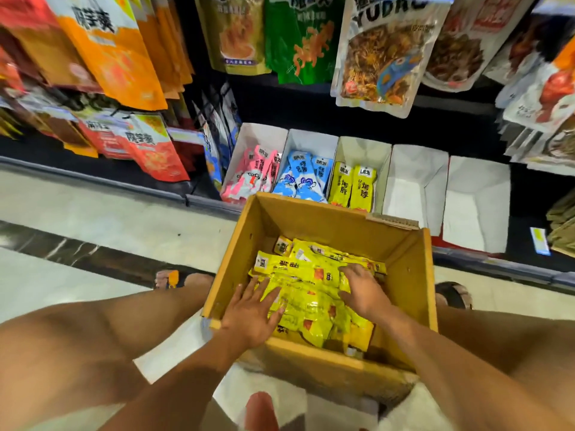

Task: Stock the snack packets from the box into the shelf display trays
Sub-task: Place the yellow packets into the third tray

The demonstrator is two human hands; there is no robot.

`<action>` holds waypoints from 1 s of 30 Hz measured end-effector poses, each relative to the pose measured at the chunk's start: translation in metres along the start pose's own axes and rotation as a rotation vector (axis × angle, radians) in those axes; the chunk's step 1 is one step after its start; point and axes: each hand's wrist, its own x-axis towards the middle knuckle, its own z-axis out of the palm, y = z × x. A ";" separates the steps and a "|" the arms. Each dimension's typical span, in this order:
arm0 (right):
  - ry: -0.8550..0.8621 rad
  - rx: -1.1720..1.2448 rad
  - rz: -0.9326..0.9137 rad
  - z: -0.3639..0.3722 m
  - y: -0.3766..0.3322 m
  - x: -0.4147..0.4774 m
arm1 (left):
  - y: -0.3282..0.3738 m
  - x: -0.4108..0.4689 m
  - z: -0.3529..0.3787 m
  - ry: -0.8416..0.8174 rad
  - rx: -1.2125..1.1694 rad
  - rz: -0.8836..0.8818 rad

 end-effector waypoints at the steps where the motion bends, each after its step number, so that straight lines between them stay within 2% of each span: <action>1: -0.037 -0.007 0.003 0.009 -0.001 -0.002 | 0.001 -0.001 0.001 0.002 -0.038 -0.026; 8: -0.196 -0.038 -0.050 0.049 -0.030 -0.004 | -0.004 0.000 0.004 -0.041 -0.113 -0.073; 16: -0.253 -0.127 -0.053 0.073 -0.042 0.012 | -0.005 0.005 0.009 -0.001 -0.123 -0.083; 24: -0.172 -0.257 0.022 0.093 -0.056 0.015 | -0.008 0.008 0.010 -0.014 -0.139 -0.094; 30: -0.153 -0.269 -0.036 0.080 -0.054 0.010 | -0.005 0.002 0.004 0.036 -0.148 -0.096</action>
